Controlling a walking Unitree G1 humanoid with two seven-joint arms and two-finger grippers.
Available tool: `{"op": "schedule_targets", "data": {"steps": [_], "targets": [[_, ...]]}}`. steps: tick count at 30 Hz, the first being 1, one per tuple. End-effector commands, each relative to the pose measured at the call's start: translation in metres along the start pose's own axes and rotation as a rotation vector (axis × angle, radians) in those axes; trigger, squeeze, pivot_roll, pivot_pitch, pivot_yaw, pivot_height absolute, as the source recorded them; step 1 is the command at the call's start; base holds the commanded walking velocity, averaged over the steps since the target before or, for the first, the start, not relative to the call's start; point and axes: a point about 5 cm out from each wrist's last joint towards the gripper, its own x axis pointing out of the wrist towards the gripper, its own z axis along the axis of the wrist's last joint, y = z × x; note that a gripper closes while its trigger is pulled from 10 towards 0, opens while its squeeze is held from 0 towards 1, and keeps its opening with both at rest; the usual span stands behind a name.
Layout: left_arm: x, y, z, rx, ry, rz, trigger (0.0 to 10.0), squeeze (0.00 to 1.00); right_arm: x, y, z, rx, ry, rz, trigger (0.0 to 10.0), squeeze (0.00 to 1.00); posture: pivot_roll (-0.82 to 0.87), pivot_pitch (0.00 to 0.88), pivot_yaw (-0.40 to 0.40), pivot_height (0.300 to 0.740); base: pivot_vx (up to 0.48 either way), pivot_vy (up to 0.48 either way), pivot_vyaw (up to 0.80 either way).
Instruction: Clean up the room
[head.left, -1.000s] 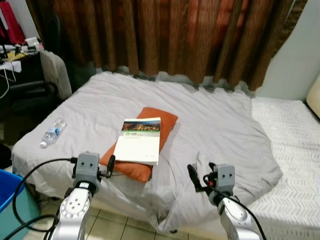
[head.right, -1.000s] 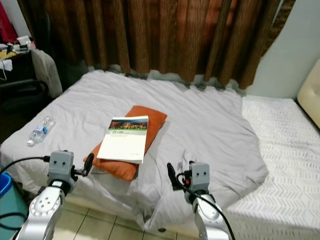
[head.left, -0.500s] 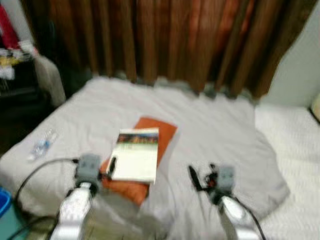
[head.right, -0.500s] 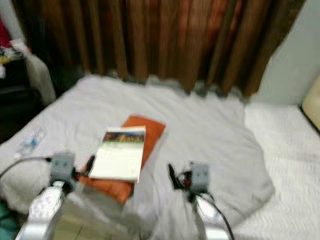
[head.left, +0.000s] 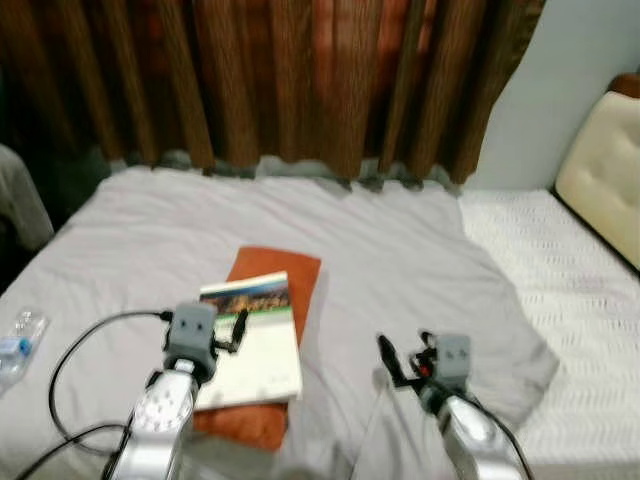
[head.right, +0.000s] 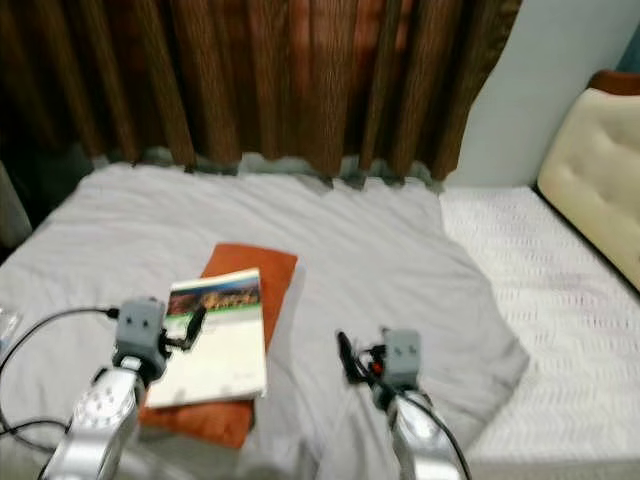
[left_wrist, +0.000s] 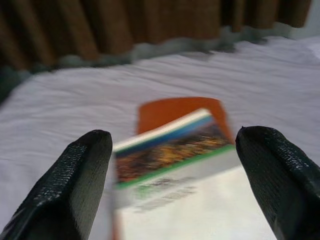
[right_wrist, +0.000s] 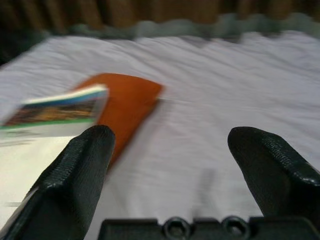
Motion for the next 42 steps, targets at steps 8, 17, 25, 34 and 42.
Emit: {"op": "schedule_targets", "data": {"steps": [8, 17, 25, 34, 42], "targets": [[0.0026, -0.0048, -0.004, 0.026, 0.032, -0.002, 10.0, 0.0, -0.0009, -0.0094, 0.004, -0.009, -0.002, -0.021, 10.0, 0.0, 0.09, 0.0, -0.029, 0.74, 0.0, 0.345, 0.0], [0.0022, -0.0069, -0.001, 0.009, 0.009, 0.004, 10.0, 0.0, -0.0016, -0.0073, 0.0021, -0.002, 0.006, 0.0, 10.0, 0.0, 0.09, 0.0, -0.03, 0.74, 0.157, 0.215, 0.0], [0.0032, -0.0077, -0.0015, 0.019, 0.012, 0.005, 10.0, 0.0, -0.0013, -0.0059, 0.0007, -0.002, 0.016, 0.015, 10.0, 0.0, 0.09, 0.0, -0.033, 0.74, 0.3, 0.374, 0.0], [0.0059, -0.0077, -0.0009, 0.059, 0.018, 0.003, 10.0, 0.0, -0.0008, -0.0045, -0.0014, -0.002, 0.029, 0.031, 10.0, 0.0, 0.09, 0.0, -0.033, 0.74, 0.171, 0.127, 0.0], [0.0075, -0.0079, -0.0014, 0.055, 0.018, 0.002, 10.0, 0.0, -0.0012, -0.0047, -0.0024, -0.004, 0.033, 0.034, 10.0, 0.0, 0.08, 0.0, -0.031, 0.74, 0.382, 0.0, 0.0]]}}
